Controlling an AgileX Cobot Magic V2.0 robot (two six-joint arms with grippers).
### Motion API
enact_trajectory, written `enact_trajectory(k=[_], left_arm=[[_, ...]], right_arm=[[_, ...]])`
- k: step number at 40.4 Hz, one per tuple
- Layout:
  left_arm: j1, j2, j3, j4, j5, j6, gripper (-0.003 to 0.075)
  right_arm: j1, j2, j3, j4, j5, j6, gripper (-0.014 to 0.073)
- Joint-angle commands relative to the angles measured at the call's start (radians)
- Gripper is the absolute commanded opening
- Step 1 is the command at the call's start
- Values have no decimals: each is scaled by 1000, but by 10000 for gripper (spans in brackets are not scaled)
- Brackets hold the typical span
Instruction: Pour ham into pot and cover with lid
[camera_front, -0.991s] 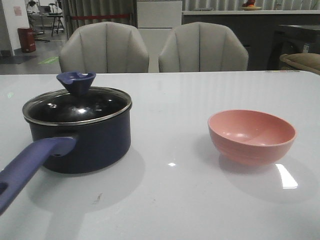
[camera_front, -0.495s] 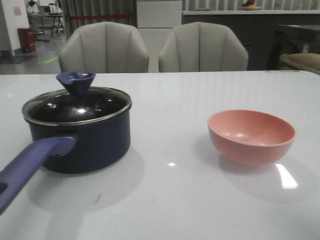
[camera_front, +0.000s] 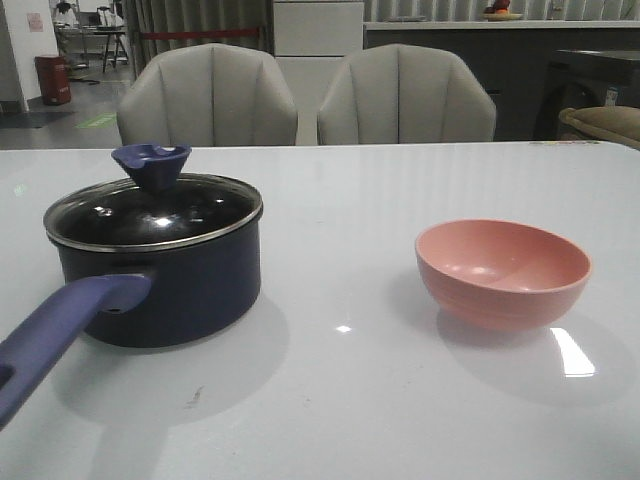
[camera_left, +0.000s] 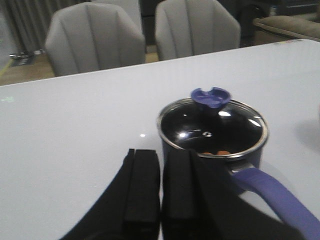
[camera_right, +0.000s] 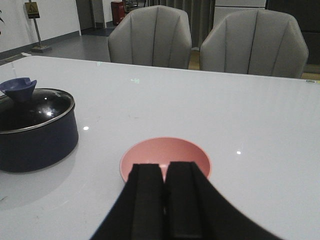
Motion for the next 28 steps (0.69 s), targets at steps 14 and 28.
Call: enact_trajectory(k=[14, 28], left_arm=[[175, -90, 249, -54, -439, 1, 113], [175, -90, 249, -59, -462, -1, 113]], right_arm=[[-2, 8, -25, 5, -73, -3, 138], [-2, 8, -25, 5, -73, -3, 138]])
